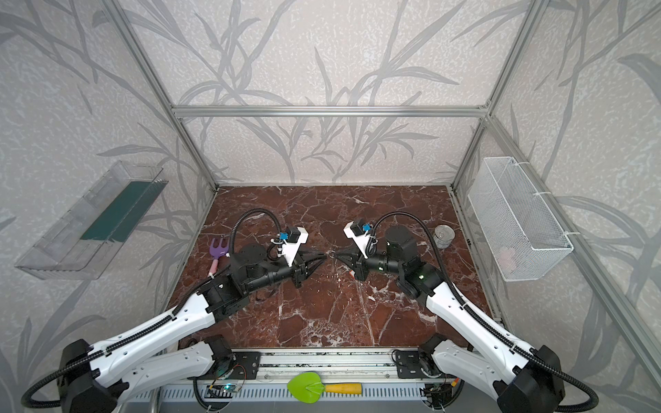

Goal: Put the keys on the keyring

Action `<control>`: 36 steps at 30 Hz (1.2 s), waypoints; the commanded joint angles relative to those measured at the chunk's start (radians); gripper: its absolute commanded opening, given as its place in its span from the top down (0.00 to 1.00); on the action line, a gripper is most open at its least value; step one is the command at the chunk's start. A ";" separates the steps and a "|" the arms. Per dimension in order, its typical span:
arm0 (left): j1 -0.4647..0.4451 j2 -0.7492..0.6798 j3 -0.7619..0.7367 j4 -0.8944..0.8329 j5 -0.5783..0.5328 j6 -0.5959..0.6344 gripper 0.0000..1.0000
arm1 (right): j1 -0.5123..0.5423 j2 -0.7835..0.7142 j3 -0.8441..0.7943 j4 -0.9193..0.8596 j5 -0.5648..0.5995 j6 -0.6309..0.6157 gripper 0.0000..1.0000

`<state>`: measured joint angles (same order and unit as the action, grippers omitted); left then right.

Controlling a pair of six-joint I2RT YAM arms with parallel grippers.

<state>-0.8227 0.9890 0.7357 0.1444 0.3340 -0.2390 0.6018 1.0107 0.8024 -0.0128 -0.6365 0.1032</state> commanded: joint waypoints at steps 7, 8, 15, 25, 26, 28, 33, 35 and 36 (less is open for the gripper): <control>0.000 0.021 0.008 0.055 0.039 -0.012 0.76 | -0.001 -0.026 -0.003 0.061 -0.085 -0.017 1.00; 0.000 0.023 0.008 0.055 0.039 -0.013 0.76 | -0.001 -0.026 -0.005 0.065 -0.090 -0.016 1.00; 0.000 0.017 0.004 0.058 0.035 -0.013 0.75 | 0.000 -0.028 -0.012 0.079 -0.130 -0.015 1.00; 0.000 -0.004 -0.016 0.076 0.052 -0.013 0.75 | -0.001 -0.026 -0.014 0.091 -0.184 -0.010 1.00; 0.000 -0.007 -0.020 0.082 0.055 -0.013 0.75 | -0.001 -0.026 -0.015 0.094 -0.184 -0.008 1.00; 0.000 -0.012 -0.025 0.085 0.064 -0.013 0.78 | -0.002 -0.026 -0.015 0.097 -0.186 -0.005 1.00; 0.000 -0.004 -0.030 0.104 0.122 -0.015 0.84 | -0.002 -0.021 -0.012 0.108 -0.191 0.008 1.00; 0.000 0.003 -0.033 0.117 0.143 -0.020 0.89 | -0.001 -0.020 -0.009 0.109 -0.182 0.010 1.00; 0.000 0.004 -0.035 0.122 0.148 -0.020 0.92 | -0.002 -0.020 -0.008 0.109 -0.180 0.012 1.00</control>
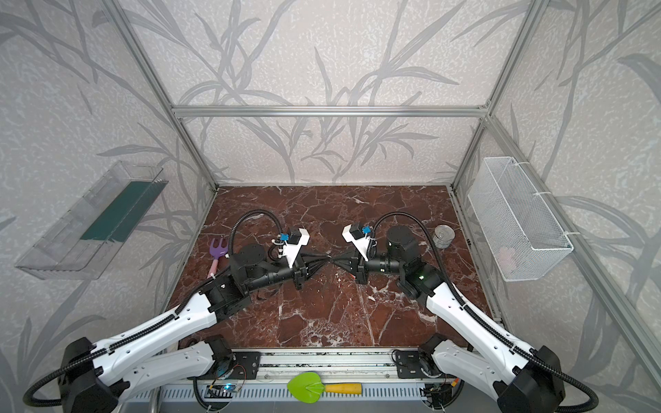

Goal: Put the keys on the keyring

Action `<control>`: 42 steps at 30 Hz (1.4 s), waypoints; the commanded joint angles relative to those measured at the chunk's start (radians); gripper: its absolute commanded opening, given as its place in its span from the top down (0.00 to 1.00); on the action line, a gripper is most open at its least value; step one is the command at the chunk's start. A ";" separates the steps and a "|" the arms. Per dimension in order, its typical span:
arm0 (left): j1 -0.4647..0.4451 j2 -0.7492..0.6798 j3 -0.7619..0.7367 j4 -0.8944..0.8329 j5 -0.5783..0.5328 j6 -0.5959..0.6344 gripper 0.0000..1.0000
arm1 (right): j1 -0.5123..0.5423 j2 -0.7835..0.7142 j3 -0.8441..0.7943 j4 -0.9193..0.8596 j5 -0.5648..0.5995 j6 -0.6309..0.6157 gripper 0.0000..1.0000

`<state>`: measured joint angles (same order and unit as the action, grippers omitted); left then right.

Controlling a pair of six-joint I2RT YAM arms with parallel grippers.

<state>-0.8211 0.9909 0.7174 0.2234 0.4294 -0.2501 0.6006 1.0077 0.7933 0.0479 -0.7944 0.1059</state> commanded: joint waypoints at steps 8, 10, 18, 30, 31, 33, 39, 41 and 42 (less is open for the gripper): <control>-0.003 -0.030 -0.049 0.085 0.023 -0.008 1.00 | -0.002 -0.029 0.007 0.004 0.067 0.009 0.95; -0.002 -0.046 -0.057 0.085 0.018 -0.005 1.00 | -0.005 -0.047 -0.006 0.004 0.101 0.014 0.88; -0.002 -0.064 -0.062 0.078 0.010 -0.002 1.00 | -0.014 -0.074 -0.014 -0.005 0.127 0.023 0.84; -0.004 -0.057 -0.060 0.100 -0.129 -0.030 1.00 | -0.015 -0.064 -0.008 -0.056 0.245 0.036 0.94; -0.004 -0.050 -0.067 0.133 -0.156 -0.029 1.00 | -0.012 -0.061 -0.007 -0.061 0.273 0.032 0.95; -0.008 -0.039 -0.067 0.148 -0.209 -0.041 1.00 | 0.003 -0.058 -0.008 -0.063 0.351 0.036 0.97; -0.100 -0.004 -0.085 0.245 -0.450 -0.022 1.00 | 0.110 -0.052 0.002 -0.071 0.665 0.005 0.98; -0.159 0.018 -0.068 0.246 -0.568 0.028 1.00 | 0.140 -0.037 0.010 -0.059 0.726 0.002 1.00; -0.178 0.029 -0.062 0.251 -0.601 0.049 1.00 | 0.158 -0.029 0.014 -0.054 0.764 0.000 1.00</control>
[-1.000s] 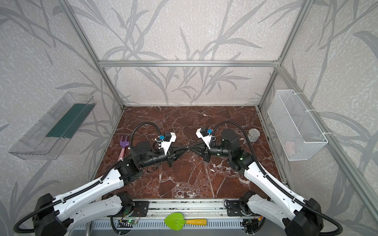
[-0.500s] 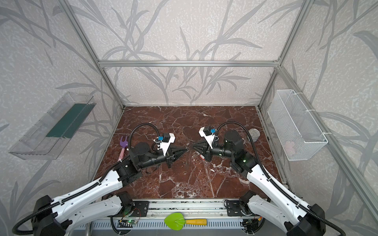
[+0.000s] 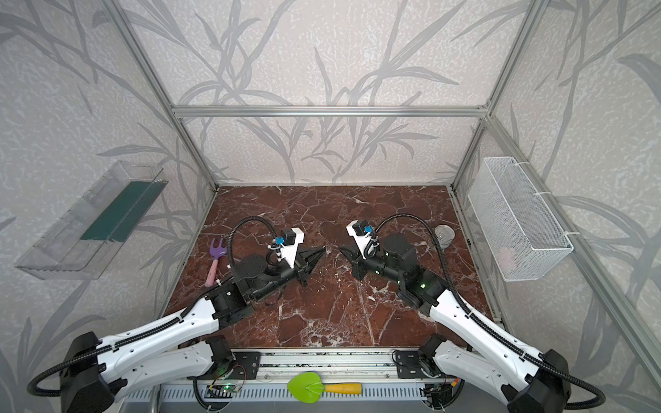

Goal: Put the keys on the keyring

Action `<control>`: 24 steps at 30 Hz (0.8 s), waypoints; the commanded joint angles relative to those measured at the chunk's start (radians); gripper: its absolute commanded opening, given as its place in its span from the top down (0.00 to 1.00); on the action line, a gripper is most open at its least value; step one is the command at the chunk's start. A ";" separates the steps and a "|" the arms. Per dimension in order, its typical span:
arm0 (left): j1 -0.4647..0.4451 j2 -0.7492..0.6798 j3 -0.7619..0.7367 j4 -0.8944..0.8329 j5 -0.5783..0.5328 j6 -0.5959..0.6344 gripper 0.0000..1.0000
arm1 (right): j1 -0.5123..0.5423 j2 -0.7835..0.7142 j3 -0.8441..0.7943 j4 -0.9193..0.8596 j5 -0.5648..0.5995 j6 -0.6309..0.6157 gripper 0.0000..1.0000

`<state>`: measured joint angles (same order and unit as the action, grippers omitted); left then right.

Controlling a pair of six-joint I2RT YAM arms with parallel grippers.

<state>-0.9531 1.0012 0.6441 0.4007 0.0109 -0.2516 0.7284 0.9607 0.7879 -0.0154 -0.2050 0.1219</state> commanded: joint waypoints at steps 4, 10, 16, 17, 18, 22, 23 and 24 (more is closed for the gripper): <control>-0.083 0.051 0.009 0.131 -0.276 0.074 1.00 | 0.100 0.060 0.046 0.012 0.331 -0.033 1.00; -0.121 0.084 0.018 0.156 -0.379 0.101 1.00 | 0.121 0.059 0.047 0.018 0.386 -0.028 1.00; -0.130 0.127 0.042 0.150 -0.384 0.106 1.00 | 0.132 0.056 0.045 0.032 0.361 -0.042 1.00; -0.130 0.129 0.042 0.151 -0.385 0.104 1.00 | 0.132 0.056 0.045 0.032 0.356 -0.045 1.00; -0.130 0.131 0.042 0.152 -0.385 0.104 1.00 | 0.133 0.057 0.045 0.033 0.351 -0.046 1.00; -0.129 0.131 0.042 0.153 -0.384 0.104 1.00 | 0.136 0.059 0.043 0.035 0.336 -0.047 1.00; -0.129 0.132 0.043 0.152 -0.380 0.103 1.00 | 0.137 0.062 0.044 0.035 0.333 -0.045 1.00; -0.130 0.132 0.043 0.151 -0.374 0.103 1.00 | 0.137 0.064 0.043 0.036 0.328 -0.046 1.00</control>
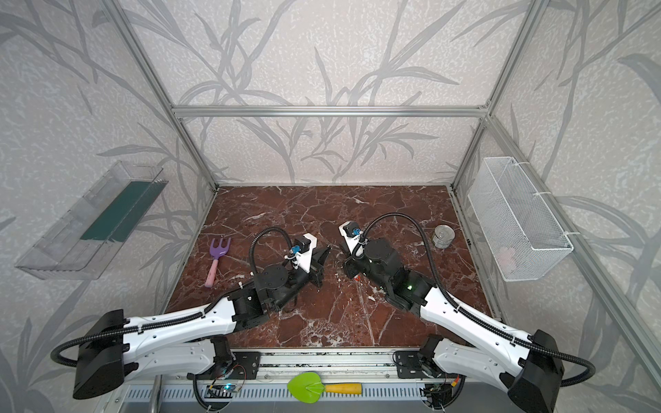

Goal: Put the keys on the keyring

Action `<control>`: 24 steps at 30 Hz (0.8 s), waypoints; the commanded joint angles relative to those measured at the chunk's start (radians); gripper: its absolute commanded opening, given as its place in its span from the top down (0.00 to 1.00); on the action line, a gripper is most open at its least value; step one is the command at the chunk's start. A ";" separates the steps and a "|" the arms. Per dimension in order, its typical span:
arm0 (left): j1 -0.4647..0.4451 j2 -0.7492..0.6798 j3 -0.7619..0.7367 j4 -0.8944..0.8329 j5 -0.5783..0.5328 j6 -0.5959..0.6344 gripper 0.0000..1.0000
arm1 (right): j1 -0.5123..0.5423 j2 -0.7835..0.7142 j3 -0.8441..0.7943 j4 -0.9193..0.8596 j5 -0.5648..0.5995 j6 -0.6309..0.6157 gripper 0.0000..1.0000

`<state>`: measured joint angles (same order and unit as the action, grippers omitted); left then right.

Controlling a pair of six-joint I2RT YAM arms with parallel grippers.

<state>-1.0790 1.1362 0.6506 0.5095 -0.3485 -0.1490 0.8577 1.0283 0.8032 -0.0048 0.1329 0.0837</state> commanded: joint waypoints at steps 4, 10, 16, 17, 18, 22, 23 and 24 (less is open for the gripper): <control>-0.004 -0.003 0.037 0.043 0.001 -0.002 1.00 | 0.010 0.005 0.030 0.032 -0.025 -0.005 1.00; -0.004 -0.002 0.040 0.034 0.030 -0.004 1.00 | 0.012 0.015 0.034 0.043 -0.045 -0.003 1.00; -0.003 0.004 0.045 0.031 0.051 -0.009 1.00 | 0.013 0.019 0.037 0.051 -0.060 -0.002 1.00; -0.004 0.005 0.046 0.031 0.053 -0.010 1.00 | 0.014 0.019 0.037 0.053 -0.063 -0.003 1.00; -0.004 0.006 0.047 0.029 0.057 -0.010 1.00 | 0.014 0.019 0.037 0.053 -0.065 -0.004 1.00; -0.004 0.014 0.053 0.025 0.072 -0.013 1.00 | 0.015 0.019 0.040 0.056 -0.076 -0.004 1.00; -0.004 0.015 0.053 0.026 0.074 -0.014 1.00 | 0.015 0.019 0.040 0.057 -0.079 -0.004 1.00; -0.004 0.017 0.052 0.026 0.075 -0.017 1.00 | 0.015 0.019 0.040 0.057 -0.081 -0.004 1.00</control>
<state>-1.0790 1.1450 0.6651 0.5072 -0.2928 -0.1505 0.8631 1.0485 0.8051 0.0154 0.0811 0.0814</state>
